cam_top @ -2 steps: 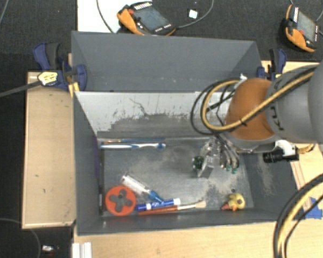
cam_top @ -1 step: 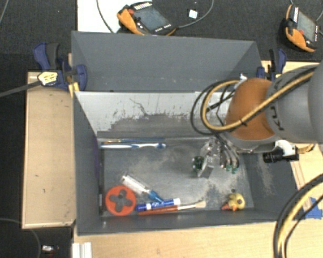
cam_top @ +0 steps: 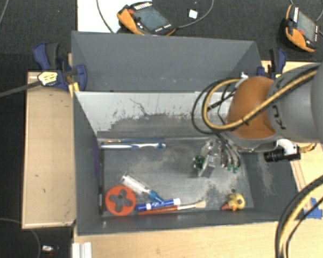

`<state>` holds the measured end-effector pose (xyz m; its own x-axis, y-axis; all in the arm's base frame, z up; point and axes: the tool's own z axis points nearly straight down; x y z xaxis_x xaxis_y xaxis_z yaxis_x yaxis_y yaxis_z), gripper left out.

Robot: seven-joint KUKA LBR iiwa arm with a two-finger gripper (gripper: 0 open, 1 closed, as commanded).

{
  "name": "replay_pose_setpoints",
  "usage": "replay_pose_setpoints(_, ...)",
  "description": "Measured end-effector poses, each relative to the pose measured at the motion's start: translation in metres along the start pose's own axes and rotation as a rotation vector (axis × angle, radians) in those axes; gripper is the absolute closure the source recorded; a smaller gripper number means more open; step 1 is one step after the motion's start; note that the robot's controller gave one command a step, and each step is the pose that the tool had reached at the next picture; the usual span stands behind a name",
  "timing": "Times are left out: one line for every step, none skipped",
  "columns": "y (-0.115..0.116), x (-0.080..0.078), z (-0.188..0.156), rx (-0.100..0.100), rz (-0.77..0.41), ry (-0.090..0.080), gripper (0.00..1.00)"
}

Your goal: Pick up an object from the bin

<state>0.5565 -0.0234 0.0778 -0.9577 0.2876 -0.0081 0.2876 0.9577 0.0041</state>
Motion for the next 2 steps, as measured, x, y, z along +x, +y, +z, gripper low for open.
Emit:
replay_pose_setpoints(0.0,0.001,-0.039,0.002,-0.001,0.008,1.0)
replay_pose_setpoints(0.0,-0.001,-0.076,0.0,-0.002,0.002,1.0)
